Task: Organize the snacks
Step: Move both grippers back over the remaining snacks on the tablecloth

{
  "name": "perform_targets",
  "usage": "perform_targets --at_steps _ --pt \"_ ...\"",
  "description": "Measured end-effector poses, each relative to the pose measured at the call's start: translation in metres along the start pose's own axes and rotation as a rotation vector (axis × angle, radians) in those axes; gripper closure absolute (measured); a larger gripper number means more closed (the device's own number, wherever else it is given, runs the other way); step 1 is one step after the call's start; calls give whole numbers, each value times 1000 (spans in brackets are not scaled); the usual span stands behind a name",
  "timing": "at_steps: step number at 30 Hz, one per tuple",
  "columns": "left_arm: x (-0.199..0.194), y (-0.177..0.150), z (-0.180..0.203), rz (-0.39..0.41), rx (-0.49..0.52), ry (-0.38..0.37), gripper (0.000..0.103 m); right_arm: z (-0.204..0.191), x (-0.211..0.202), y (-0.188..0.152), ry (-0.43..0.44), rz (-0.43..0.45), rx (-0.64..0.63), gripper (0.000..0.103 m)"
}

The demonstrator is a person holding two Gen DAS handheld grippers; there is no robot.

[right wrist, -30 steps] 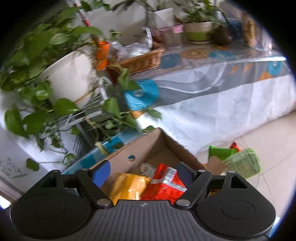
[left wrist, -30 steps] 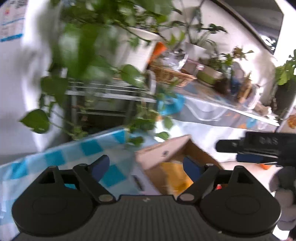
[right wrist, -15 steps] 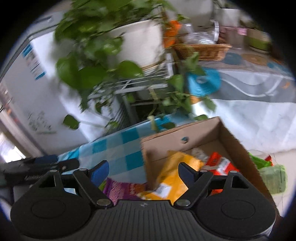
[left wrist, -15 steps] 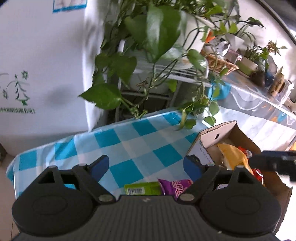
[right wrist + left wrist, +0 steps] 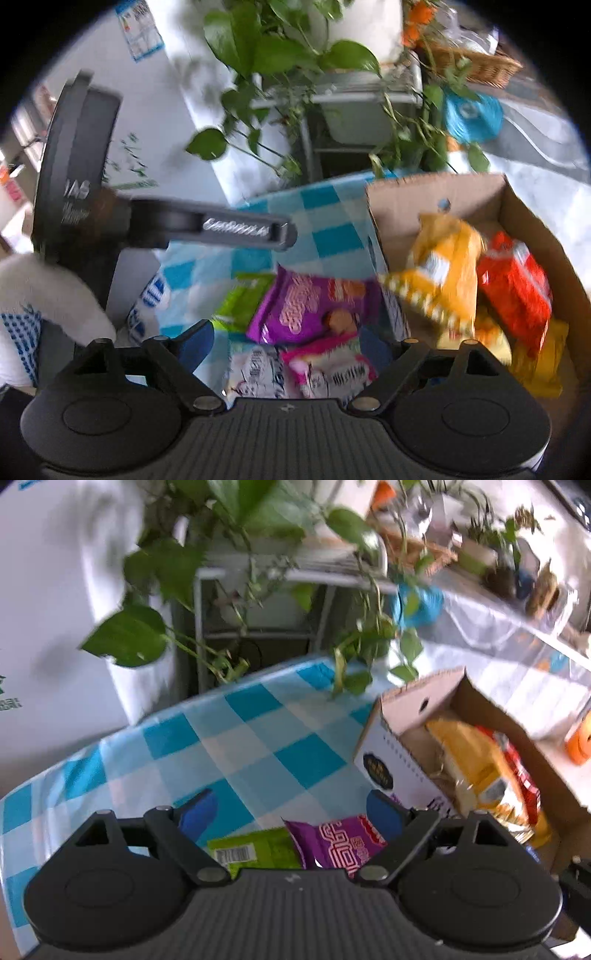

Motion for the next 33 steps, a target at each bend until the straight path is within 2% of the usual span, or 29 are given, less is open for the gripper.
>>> perform_targets --at_steps 6,13,18,21,24,28,33 --pt "23 -7 8 -48 38 -28 15 -1 19 -20 -90 -14 1 12" --pt "42 -12 1 -87 40 -82 15 4 42 -21 -120 -48 43 9" --pt "47 -17 -7 -112 60 -75 12 1 53 -27 -164 -43 -21 6" --pt "45 -20 -14 -124 67 -40 7 -1 56 -30 -174 -53 -40 4" --pt "44 -25 -23 -140 42 -22 6 -8 62 -36 -191 -69 -95 3" --pt "42 -33 -33 -154 12 -24 4 -16 68 -46 -174 -96 -124 3" --pt "39 -45 -41 -191 55 12 3 -24 73 -52 -144 -115 -152 0"
Point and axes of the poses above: each gripper's, at about its wrist camera, not at the fingertips, and x roughly the way its jaws point, z to its right, y to its top, the point moved 5 cm from there along x, roughly the way its jaws point, and after that the axes turned 12 degrees about x, right-handed, at the moved point
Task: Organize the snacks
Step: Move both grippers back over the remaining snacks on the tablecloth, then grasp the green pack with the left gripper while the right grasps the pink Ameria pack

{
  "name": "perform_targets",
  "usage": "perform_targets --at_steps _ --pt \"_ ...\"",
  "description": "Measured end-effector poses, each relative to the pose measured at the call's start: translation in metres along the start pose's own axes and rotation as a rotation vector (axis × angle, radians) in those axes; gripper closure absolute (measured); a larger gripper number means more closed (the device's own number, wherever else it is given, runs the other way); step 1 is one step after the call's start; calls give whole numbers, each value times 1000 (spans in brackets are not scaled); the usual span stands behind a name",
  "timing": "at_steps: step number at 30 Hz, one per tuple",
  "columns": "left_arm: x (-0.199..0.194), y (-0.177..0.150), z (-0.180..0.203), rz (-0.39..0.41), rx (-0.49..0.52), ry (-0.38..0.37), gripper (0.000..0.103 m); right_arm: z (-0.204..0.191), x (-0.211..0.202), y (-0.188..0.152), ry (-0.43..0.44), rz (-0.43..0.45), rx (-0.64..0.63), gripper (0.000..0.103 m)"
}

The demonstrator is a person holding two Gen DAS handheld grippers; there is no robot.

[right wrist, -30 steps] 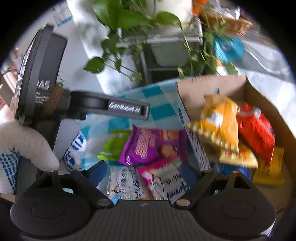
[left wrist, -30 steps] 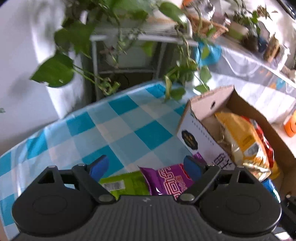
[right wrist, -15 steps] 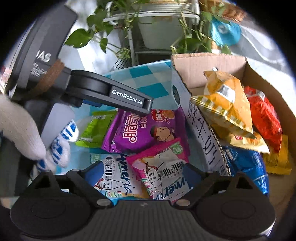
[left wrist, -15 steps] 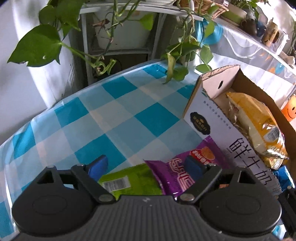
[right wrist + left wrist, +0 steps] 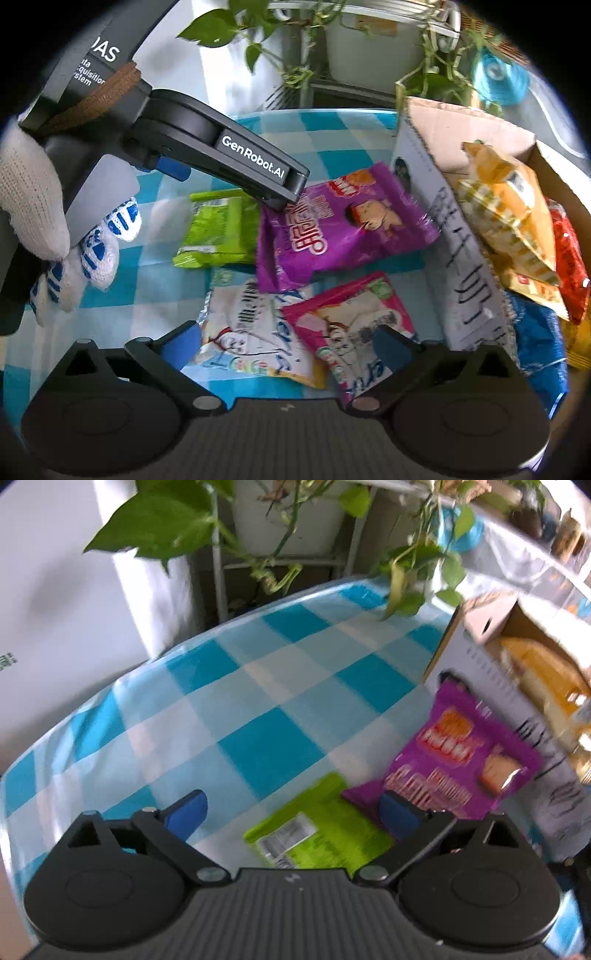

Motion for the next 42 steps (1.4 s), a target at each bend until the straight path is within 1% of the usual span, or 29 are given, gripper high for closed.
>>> perform_targets --at_steps 3,4,5,8,12,14,16,19,21,22,24,28,31,34,37,39,42 --pt "-1 -9 -8 -15 -3 10 3 -8 0 1 8 2 -25 0" --pt "0 -14 -10 -38 14 30 3 -10 0 1 12 5 -28 0" --pt "0 -18 -12 -37 28 38 2 -12 0 1 21 7 -32 0" --pt "-4 -27 -23 -43 5 25 2 -19 -1 1 65 -2 -40 0" --pt "-10 -40 -36 -55 17 42 2 -31 -2 -1 123 -12 -78 0" --pt "-13 -46 -43 -62 -2 39 2 -40 -3 -3 155 -19 -99 0" --pt "-16 -51 -48 -69 -5 48 2 -48 -5 -5 206 -41 -125 0" --pt "-22 -56 -51 -79 49 81 2 -58 -14 -8 321 -85 -151 1" --pt "-26 -59 -53 -81 71 100 6 -57 -23 -3 352 -86 -157 1" --pt "-30 -59 -55 -78 67 107 6 -54 -28 1 348 -76 -159 1" --pt "-37 -60 -60 -56 31 96 6 -46 -36 11 324 -57 -152 1" --pt "-57 -56 -69 2 -81 52 6 -19 -42 28 248 -33 -56 1" --pt "-70 -53 -73 42 -151 28 6 -6 -45 31 196 -22 -15 1" --pt "-78 -48 -71 72 -161 0 6 -2 -46 23 190 -44 -33 1" --pt "-73 -48 -68 54 -147 -18 6 -2 -35 18 166 -75 -93 1" --pt "-68 -50 -67 33 -137 -15 6 -5 -30 13 133 -87 -115 1" --pt "-59 -53 -68 4 -134 -3 6 -8 -23 9 116 -105 -140 1"
Point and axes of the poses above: each gripper's, at about its wrist camera, not at the fingertips, and x roughly the way its jaws point, z to its right, y to its top, the point moved 5 cm from there along x, roughly the way its jaws point, and after that the axes turned 12 degrees about x, right-handed, at the moved point
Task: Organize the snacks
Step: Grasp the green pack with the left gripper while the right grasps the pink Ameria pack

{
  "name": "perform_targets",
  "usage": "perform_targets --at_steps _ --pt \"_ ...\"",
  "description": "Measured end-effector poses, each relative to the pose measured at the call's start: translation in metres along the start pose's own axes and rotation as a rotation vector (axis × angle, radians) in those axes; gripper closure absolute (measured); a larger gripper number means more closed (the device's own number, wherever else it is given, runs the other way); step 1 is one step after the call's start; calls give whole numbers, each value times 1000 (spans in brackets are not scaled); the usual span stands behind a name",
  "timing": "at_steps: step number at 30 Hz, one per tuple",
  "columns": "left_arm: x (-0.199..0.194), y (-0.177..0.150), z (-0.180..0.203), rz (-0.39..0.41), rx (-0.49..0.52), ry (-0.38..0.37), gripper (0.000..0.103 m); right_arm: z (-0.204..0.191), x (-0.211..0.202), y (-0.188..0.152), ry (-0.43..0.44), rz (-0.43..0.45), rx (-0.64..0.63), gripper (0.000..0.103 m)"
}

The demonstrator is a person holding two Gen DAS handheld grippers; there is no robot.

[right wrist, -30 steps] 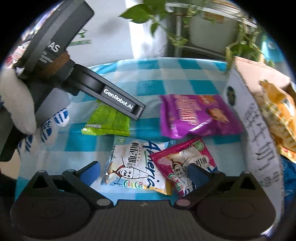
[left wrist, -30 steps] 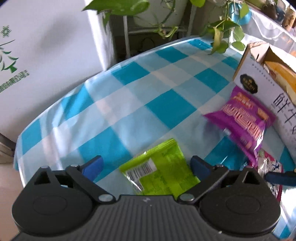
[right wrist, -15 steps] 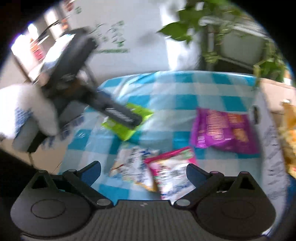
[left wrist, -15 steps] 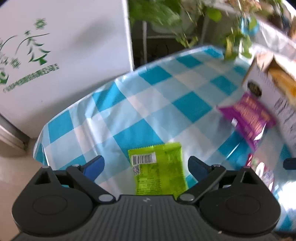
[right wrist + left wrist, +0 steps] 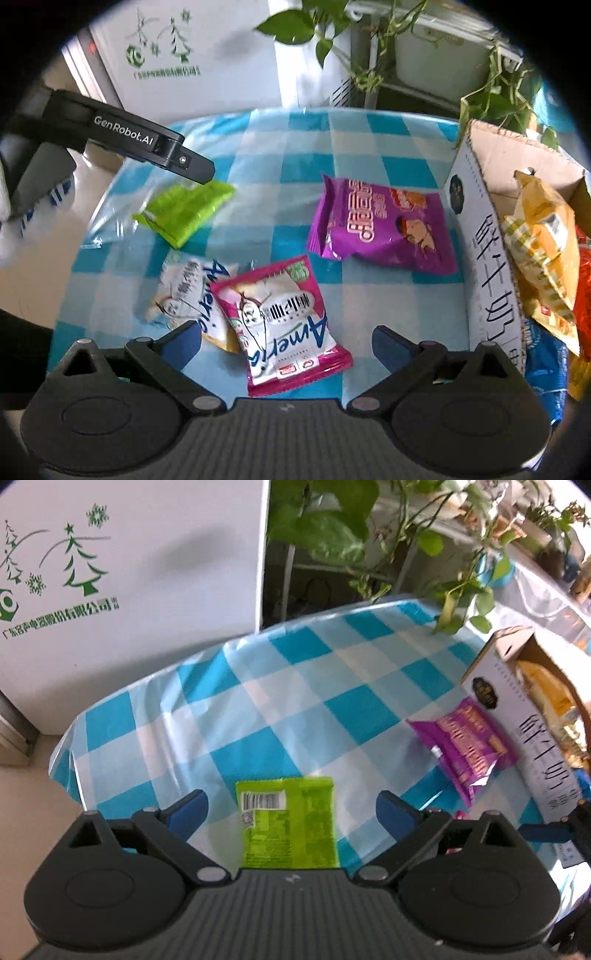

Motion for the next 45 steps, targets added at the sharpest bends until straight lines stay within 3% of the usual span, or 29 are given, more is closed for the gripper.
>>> perform_targets --at_steps 11,16,33,45 --pt "25 -6 7 -61 -11 -23 6 7 11 3 -33 -12 16 1" --pt "40 -12 16 -117 44 40 3 9 14 2 -34 -20 31 1" --pt "40 -13 13 -101 -9 68 0 7 24 3 -31 -29 56 1" --pt "36 -16 18 -105 17 66 0 9 25 5 -21 -23 62 6"
Point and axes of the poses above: each gripper's, at about its wrist camera, not at the fingertips, and x roughly the way its jaws point, z to its right, y to its top, the point moved 5 cm from there along x, roughly the way its jaws point, and after that the axes turned 12 degrees about x, right-handed, at the moved point
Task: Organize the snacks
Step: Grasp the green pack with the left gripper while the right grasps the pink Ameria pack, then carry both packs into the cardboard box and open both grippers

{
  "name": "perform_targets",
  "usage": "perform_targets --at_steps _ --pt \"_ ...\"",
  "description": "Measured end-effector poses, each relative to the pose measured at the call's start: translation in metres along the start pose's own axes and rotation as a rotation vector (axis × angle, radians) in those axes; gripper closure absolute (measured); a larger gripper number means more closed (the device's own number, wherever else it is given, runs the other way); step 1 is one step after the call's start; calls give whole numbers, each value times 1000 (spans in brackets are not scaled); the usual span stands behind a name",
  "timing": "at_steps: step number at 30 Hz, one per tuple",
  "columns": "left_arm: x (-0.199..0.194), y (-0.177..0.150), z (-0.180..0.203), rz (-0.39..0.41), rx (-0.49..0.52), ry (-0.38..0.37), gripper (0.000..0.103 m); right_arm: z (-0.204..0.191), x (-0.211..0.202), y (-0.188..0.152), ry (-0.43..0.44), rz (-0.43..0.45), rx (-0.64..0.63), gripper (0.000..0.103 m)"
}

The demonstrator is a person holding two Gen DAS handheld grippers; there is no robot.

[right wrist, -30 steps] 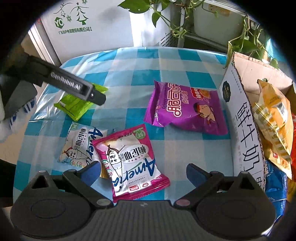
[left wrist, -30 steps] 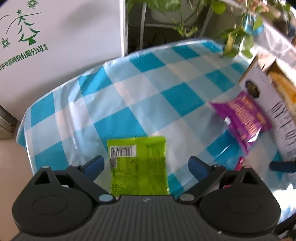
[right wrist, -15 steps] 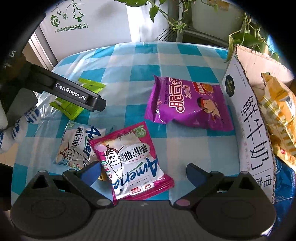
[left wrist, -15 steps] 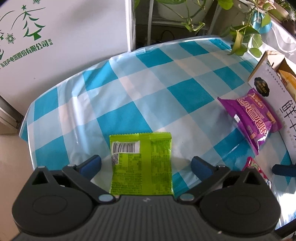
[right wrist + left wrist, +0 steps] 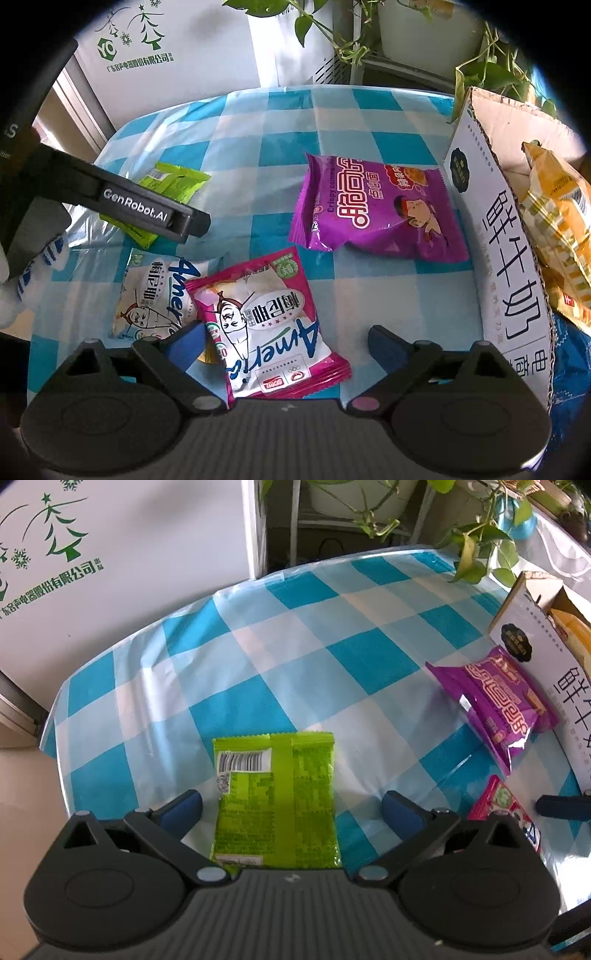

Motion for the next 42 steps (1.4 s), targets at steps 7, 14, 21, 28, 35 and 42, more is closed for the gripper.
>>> perform_targets --at_steps 7,14,21,28,35,42 --pt "-9 -1 8 44 35 -18 24 -1 -4 1 -20 23 -16 23" --pt "-18 -1 18 85 75 -21 53 2 -9 3 -1 27 1 46" --pt "-37 1 15 154 33 -24 53 6 -28 11 50 80 61 47" --pt "-66 -3 16 242 -38 -8 53 3 -56 18 93 157 76 47" --pt "-80 -15 29 287 -75 11 53 0 -76 24 122 213 78 47" --pt "-88 -10 37 324 -103 -1 53 3 -96 32 133 269 70 47"
Point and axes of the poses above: each gripper's, at about its wrist camera, not at the fingertips, and x roughly the way its jaws point, z to its right, y to its top, the point moved 5 cm from there along x, roughly the way its jaws point, and after that the axes turned 12 degrees about x, right-handed, at the moved point
